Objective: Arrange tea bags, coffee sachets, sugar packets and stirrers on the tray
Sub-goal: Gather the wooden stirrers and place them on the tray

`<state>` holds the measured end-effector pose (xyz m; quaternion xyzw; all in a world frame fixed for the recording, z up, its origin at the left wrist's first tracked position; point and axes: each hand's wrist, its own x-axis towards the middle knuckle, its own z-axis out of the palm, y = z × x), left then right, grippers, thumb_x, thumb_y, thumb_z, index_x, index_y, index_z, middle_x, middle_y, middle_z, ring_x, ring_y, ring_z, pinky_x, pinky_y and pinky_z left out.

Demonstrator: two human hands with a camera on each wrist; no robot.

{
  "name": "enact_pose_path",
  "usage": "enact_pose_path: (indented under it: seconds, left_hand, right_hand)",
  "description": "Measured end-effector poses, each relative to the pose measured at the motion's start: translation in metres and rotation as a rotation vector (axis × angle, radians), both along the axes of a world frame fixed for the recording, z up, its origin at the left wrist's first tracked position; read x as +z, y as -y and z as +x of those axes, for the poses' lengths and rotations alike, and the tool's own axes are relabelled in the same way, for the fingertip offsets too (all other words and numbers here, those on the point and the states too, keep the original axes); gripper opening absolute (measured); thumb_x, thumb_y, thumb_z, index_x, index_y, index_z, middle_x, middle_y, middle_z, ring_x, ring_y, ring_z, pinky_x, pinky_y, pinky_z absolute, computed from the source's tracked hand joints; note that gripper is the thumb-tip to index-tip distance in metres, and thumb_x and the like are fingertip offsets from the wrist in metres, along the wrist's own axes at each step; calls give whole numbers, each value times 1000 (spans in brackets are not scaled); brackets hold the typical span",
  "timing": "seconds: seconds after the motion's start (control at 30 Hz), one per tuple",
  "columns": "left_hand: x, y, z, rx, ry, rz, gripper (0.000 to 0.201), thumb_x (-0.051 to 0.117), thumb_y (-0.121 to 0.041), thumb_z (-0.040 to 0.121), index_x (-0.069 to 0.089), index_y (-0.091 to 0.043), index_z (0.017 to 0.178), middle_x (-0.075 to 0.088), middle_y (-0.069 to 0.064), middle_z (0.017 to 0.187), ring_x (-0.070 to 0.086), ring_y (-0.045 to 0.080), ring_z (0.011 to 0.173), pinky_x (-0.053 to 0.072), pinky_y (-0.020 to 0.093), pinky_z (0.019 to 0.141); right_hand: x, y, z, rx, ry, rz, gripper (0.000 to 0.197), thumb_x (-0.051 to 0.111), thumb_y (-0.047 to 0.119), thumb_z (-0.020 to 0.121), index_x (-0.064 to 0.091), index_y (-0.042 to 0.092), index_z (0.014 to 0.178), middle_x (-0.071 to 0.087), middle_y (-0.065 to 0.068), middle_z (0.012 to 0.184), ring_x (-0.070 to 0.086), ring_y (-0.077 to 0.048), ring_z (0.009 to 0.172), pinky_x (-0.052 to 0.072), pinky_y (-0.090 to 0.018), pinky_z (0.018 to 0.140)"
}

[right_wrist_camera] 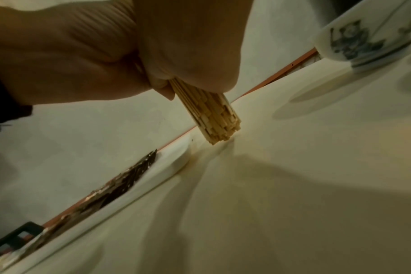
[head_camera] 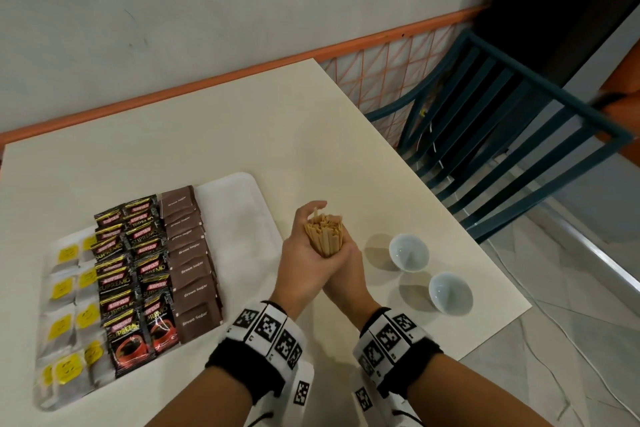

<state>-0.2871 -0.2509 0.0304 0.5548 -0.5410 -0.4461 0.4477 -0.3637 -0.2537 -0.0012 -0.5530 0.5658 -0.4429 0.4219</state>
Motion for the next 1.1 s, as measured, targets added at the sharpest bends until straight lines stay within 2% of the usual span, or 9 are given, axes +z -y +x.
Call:
enact_pose_path:
  seconds: [0.1,0.17,0.27,0.43,0.67,0.8,0.9,0.97,1.1]
  left_hand:
    - [-8,-6,-6,28,37,-23,46,75,-9,72,53,-37,101,66,-16,97,60,-11,92,41,3,80]
    - [-11,-8,-10,34,47,-20,44,75,-9,73,53,-40,96,65,-17,92,59,-12,89,40,1,77]
    - [-15,-9,-12,55,47,-25,44,76,-11,72,53,-33,103,66,-14,90,61,-9,87,44,3,76]
    - [-19,-14,-12,78,-24,19,56,76,-8,71,48,-26,116,65,-13,94,63,-4,90,47,10,79]
    - [-24,-11,-8,62,3,55,48,78,-11,69,52,-39,99,65,-13,98,60,-8,94,45,8,84]
    - [-6,-12,7,-119,-17,3,73,78,-32,65,38,-37,126,52,-15,130,47,-7,120,39,21,103]
    - [22,-4,14,-150,322,-387,70,55,-46,81,28,-21,141,32,-7,148,23,3,140,21,24,114]
    - [38,6,9,-165,568,-582,60,39,-46,91,32,-13,141,32,-1,148,17,10,142,14,30,117]
    - [28,12,-5,-452,981,-280,55,18,-35,95,32,-12,143,35,6,149,27,20,139,17,31,115]
  right_hand:
    - [-13,-3,-4,0,-58,25,9,58,15,81,53,23,83,54,14,65,52,0,59,46,-25,56]
    - [-17,-5,-5,3,-50,39,7,57,17,79,54,23,81,55,14,67,52,-1,62,48,-27,58]
    - [-20,-6,-7,-9,-12,64,8,55,27,75,55,22,81,57,11,69,55,-6,65,51,-30,59]
    - [-22,-11,-11,24,-63,58,11,63,19,81,57,21,90,60,11,77,58,-3,70,49,-18,61]
    - [-25,-9,-11,37,-79,-14,15,66,14,80,60,23,90,60,17,76,60,3,74,49,-13,62]
    - [-22,-7,-9,81,-46,3,16,60,14,84,57,29,80,60,15,70,59,2,69,46,-13,60]
    - [-17,-7,-7,94,-39,42,13,55,40,75,53,30,69,60,18,61,57,5,59,41,-8,51]
    - [-14,-7,-7,76,-63,47,31,50,51,73,58,21,79,62,16,72,59,4,68,48,-14,57]
    - [-1,-9,-9,92,-241,-57,18,53,20,90,59,11,104,56,10,89,55,-8,82,51,-29,73]
